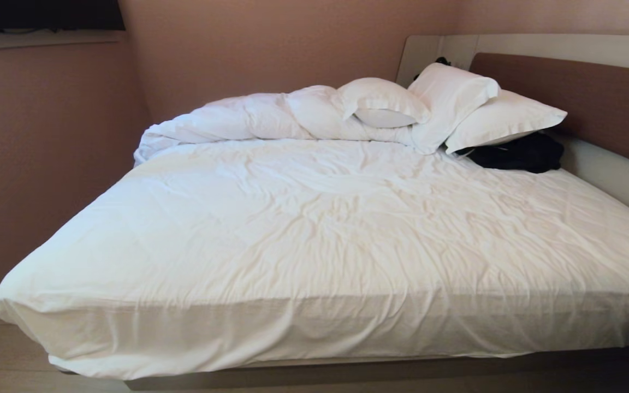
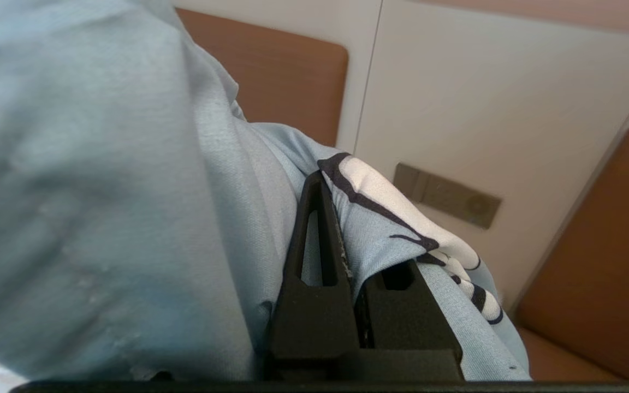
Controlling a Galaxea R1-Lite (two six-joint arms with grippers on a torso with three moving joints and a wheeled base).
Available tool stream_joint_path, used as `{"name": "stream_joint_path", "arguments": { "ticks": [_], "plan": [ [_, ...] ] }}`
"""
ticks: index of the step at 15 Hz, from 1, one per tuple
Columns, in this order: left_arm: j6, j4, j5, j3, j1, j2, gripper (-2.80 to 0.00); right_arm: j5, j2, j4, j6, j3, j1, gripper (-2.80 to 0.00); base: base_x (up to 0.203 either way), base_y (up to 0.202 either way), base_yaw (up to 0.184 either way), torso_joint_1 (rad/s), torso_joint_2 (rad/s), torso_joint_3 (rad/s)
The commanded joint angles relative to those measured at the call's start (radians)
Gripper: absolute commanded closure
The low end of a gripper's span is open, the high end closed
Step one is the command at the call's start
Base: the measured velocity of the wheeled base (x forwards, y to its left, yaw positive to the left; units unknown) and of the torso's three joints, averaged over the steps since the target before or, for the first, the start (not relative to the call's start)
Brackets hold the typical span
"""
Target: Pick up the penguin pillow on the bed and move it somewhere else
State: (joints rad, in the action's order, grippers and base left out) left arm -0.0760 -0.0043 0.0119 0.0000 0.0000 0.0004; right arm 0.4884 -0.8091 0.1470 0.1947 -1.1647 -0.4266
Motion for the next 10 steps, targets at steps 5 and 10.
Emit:
{"name": "stream_joint_path", "arguments": {
  "ticks": [5, 10],
  "plan": [
    [-0.001, 0.0, 0.0, 0.003, 0.0, 0.0, 0.0, 0.129, 0.033, 0.003, 0.125, 0.039, 0.0, 0.0, 0.0, 0.0, 0.0, 0.0, 0.0, 0.0],
    [-0.001, 0.0, 0.0, 0.003, 0.0, 0.0, 0.0, 0.2, -0.157, -0.004, 0.143, -0.042, -0.018, 0.0, 0.0, 0.0, 0.0, 0.0, 0.0, 0.0]
  ]
}}
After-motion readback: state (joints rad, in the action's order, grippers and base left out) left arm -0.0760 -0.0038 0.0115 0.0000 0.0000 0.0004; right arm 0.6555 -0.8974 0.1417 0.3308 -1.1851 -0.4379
